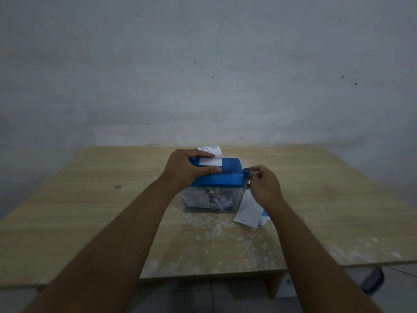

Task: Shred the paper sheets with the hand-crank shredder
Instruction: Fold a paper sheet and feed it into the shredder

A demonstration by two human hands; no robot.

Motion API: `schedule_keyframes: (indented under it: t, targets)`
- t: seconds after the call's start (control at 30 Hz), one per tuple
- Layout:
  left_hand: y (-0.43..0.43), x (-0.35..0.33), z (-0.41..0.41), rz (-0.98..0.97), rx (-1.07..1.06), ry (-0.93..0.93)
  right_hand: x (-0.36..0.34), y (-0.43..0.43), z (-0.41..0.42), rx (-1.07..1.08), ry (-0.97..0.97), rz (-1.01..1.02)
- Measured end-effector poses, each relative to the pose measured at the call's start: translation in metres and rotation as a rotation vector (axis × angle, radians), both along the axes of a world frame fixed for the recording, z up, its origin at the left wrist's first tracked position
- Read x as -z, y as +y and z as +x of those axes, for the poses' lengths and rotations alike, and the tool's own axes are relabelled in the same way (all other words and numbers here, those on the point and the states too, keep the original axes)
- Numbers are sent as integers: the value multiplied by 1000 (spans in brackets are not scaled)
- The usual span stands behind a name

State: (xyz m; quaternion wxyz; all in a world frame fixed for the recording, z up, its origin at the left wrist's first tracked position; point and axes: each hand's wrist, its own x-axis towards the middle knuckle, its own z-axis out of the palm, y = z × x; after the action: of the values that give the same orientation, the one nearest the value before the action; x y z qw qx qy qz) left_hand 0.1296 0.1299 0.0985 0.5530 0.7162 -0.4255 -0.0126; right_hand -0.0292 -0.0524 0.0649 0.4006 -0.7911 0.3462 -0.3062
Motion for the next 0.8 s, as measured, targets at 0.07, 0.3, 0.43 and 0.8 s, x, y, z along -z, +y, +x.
schedule_keyframes:
  t: [0.07, 0.3, 0.43, 0.8]
  targets:
    - [0, 1, -1, 0, -2, 5, 19, 2, -9, -20, 113, -10]
    - [-2, 0, -4, -24, -46, 31, 23, 20, -29, 8, 20, 96]
    - [-1, 0, -5, 1, -30, 44, 4, 25, -43, -17, -108, 213]
    - [-2, -9, -5, 125, 37, 36, -41, 34, -56, -100, -205, 199]
